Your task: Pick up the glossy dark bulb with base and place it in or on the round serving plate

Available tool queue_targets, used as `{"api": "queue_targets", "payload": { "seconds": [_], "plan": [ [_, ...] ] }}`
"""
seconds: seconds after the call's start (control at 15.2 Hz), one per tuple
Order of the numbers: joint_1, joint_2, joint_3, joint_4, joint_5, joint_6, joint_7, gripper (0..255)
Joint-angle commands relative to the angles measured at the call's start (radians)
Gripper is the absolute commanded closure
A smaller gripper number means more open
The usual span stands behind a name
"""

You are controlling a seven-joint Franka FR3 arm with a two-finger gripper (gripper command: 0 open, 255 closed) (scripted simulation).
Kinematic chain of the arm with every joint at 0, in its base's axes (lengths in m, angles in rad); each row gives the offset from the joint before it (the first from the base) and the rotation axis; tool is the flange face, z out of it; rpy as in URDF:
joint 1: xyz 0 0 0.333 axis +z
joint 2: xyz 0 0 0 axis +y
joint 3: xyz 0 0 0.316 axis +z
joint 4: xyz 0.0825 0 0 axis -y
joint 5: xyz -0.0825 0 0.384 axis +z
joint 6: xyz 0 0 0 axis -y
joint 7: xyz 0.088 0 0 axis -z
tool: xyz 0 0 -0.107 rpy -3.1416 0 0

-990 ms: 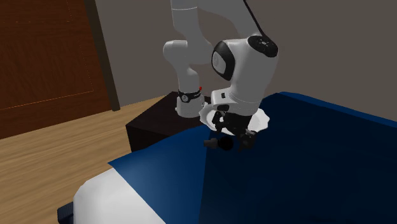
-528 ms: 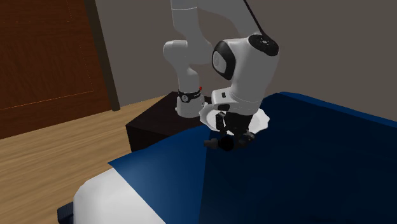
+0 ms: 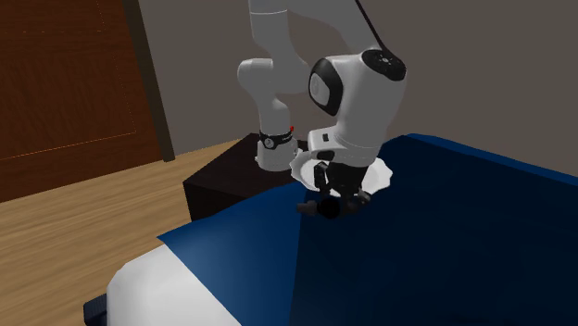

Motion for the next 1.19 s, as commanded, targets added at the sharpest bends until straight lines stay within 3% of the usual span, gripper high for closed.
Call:
{"api": "queue_targets", "payload": {
  "seconds": [0.0,1.12],
  "plan": [
    [-0.005,-0.019,0.004,0.000,0.016,-0.019,-0.012,255],
    [-0.022,-0.190,0.018,0.073,0.134,-0.225,-0.104,255]
  ]
}}
